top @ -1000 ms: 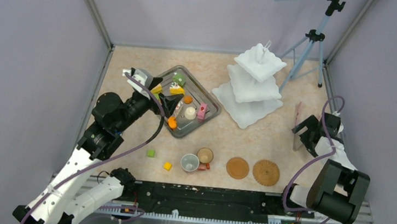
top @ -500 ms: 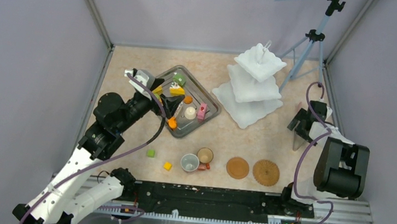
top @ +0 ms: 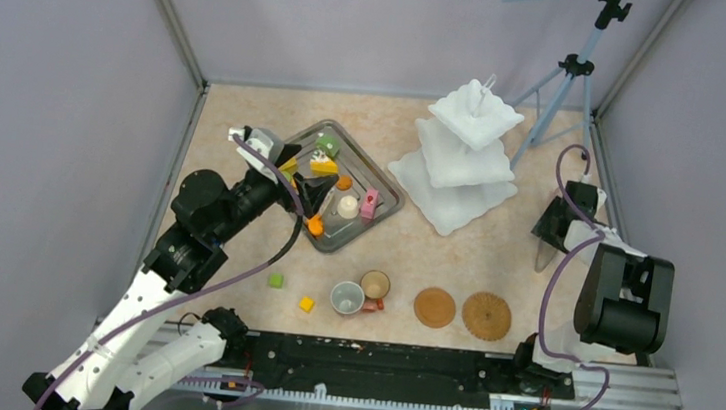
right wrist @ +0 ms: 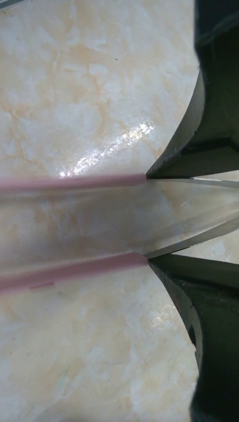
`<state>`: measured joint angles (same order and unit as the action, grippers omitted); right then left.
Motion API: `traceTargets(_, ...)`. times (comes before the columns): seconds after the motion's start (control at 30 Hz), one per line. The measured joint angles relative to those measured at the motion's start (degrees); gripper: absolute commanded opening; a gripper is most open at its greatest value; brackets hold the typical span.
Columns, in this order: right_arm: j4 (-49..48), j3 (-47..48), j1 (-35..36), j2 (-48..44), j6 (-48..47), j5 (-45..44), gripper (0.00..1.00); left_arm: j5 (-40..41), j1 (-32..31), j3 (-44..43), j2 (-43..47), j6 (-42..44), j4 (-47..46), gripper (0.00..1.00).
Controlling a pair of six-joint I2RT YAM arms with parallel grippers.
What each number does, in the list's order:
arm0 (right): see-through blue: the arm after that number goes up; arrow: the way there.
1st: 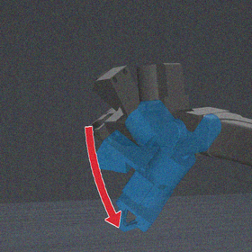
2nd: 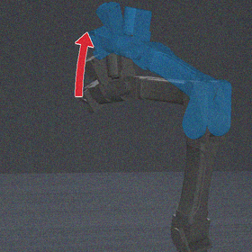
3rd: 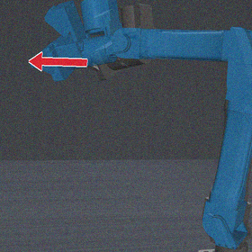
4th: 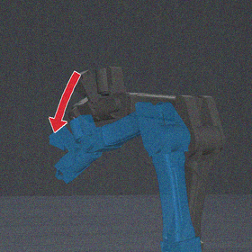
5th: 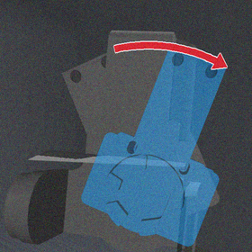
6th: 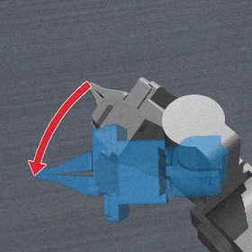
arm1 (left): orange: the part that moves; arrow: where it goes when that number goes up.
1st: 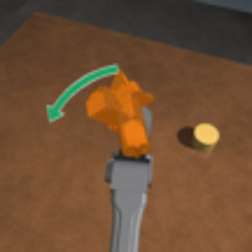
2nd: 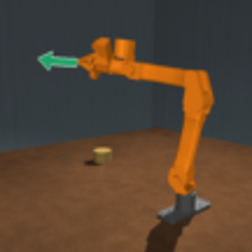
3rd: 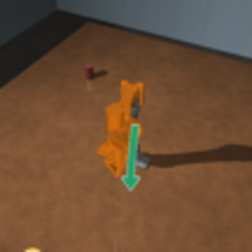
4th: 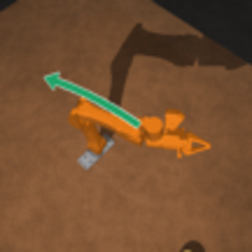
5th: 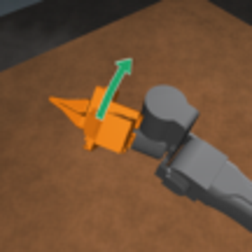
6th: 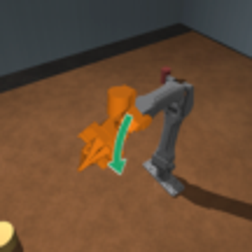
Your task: Serve the afternoon tea
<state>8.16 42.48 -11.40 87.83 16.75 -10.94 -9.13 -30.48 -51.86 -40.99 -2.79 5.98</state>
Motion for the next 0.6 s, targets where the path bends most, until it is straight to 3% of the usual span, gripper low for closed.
traceTargets(0.03, -0.07, 0.0, 0.0, 0.0, -0.24, 0.63, 0.88, 0.0, 0.0, 0.02, -0.02, 0.0, 0.02, 0.99)
traceTargets(0.13, -0.13, 0.7, 0.04, 0.15, -0.52, 3.61, 0.98, -0.2, 0.0, 0.02, -0.04, -0.02, 0.0, 0.99)
traceTargets(0.6, -0.52, 0.61, 0.35, 0.31, -0.79, 4.09, 0.99, -0.52, 0.0, 1.11, -1.57, -0.04, -0.46, 0.99)
